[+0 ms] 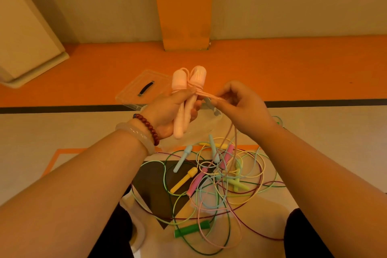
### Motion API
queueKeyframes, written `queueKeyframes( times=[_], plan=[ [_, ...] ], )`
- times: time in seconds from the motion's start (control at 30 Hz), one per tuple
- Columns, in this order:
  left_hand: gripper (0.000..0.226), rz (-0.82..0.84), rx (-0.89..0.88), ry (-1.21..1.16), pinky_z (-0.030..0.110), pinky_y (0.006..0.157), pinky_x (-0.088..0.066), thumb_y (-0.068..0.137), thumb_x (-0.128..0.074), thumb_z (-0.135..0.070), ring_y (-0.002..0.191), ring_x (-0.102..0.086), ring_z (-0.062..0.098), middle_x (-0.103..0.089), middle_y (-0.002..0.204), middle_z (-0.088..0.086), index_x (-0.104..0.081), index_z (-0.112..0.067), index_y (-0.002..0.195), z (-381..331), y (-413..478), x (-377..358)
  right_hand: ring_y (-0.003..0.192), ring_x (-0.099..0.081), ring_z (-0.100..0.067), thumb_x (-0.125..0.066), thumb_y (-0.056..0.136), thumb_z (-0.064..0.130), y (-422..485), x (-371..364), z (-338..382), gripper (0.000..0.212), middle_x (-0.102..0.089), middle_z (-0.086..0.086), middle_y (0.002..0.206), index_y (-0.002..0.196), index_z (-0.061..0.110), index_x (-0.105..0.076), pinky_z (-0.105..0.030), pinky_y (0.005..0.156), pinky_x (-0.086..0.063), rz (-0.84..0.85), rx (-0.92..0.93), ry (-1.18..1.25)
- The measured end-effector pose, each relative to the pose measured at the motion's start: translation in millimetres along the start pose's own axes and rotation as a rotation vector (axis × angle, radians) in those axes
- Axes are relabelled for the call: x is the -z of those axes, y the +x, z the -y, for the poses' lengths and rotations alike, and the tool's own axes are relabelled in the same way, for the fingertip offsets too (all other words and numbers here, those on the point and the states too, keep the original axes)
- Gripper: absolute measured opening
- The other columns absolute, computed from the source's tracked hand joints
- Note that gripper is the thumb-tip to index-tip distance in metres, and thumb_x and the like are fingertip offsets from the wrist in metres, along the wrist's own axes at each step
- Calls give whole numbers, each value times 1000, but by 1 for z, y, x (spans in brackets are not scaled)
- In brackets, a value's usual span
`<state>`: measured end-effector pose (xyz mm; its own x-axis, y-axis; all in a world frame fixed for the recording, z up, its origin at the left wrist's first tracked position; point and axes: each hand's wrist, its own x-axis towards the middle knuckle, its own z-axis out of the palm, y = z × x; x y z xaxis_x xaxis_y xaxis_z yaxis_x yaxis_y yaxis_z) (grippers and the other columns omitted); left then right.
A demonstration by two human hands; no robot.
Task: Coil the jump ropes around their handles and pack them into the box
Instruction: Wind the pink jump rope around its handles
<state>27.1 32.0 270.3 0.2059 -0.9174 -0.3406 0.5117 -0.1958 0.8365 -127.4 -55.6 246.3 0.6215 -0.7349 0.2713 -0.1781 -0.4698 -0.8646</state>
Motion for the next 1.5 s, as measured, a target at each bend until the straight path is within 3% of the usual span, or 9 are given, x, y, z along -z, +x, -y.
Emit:
queueKeyframes(
  times=[0.1, 0.23, 0.3, 0.4, 0.5, 0.7, 1.07, 1.23, 1.5],
  plan=[
    [17, -16, -45, 75, 19, 56, -53, 97, -51, -15, 68, -67, 9, -66, 86, 7, -56, -9, 112, -1, -1, 1, 67, -52, -4, -56, 95, 32, 4, 1, 0, 11, -57, 9, 74, 88, 32, -65, -26, 65, -44, 89, -96, 62],
    [14, 6, -17, 198, 41, 82, -57, 97, -52, -19, 99, -70, 18, -74, 102, 2, -59, -21, 109, 4, 0, 3, 62, -52, 6, -55, 96, 31, 5, 4, -4, 15, -60, 7, 75, 90, 21, -65, -16, 61, -43, 100, -122, -98],
    [14, 32, 7, 241, 47, 86, -54, 97, -51, -24, 99, -70, 18, -74, 101, -2, -59, -25, 109, 5, -1, 1, 65, -55, 5, -52, 97, 30, 3, 4, -7, 15, -63, 8, 78, 90, 21, -61, -18, 68, -45, 121, -120, -94],
    [10, 33, -22, 211, 34, 73, -59, 97, -52, -24, 87, -71, 16, -75, 88, -4, -58, -23, 104, 5, -3, 0, 65, -57, -3, -52, 98, 27, -3, 2, -15, 15, -63, 9, 68, 86, 21, -60, -18, 68, -46, 168, -142, 11],
    [11, 46, -60, 221, 24, 62, -57, 95, -54, -22, 86, -71, 18, -71, 95, 2, -58, -20, 105, 5, -4, 1, 66, -55, -6, -54, 96, 23, -3, 5, -22, 14, -60, 10, 65, 86, 22, -63, -21, 69, -46, 177, -158, 93],
    [8, 54, -64, 253, 22, 62, -56, 94, -55, -20, 79, -72, 12, -74, 79, -7, -59, -19, 101, 7, -5, -2, 58, -47, -1, -57, 94, 31, 0, 12, -26, 18, -58, 11, 64, 83, 25, -70, -16, 58, -42, 140, -176, -9],
    [10, -16, -109, 253, 16, 51, -52, 94, -54, -16, 58, -63, 4, -62, 84, 3, -57, -10, 101, -8, -9, 6, 66, -55, -9, -52, 98, 26, -8, 17, -51, 22, -58, 2, 67, 83, 22, -67, -30, 73, -46, 197, -288, 78],
    [6, 4, -67, 272, 17, 53, -52, 92, -54, -16, 57, -59, 6, -59, 74, 2, -57, -12, 97, -11, -14, 11, 68, -47, -11, -52, 98, 27, -14, 22, -63, 21, -51, 7, 69, 83, 21, -66, -25, 66, -42, 136, -345, -11],
    [40, 86, -53, 441, 18, 52, -48, 69, -69, -25, 57, -54, 7, -59, 84, 8, -61, -8, 104, -2, -10, 10, 66, -38, -17, -57, 93, 37, -15, 29, -68, 24, -44, -4, 66, 73, 26, -65, -32, 63, -31, 58, -355, -118]
  ],
)
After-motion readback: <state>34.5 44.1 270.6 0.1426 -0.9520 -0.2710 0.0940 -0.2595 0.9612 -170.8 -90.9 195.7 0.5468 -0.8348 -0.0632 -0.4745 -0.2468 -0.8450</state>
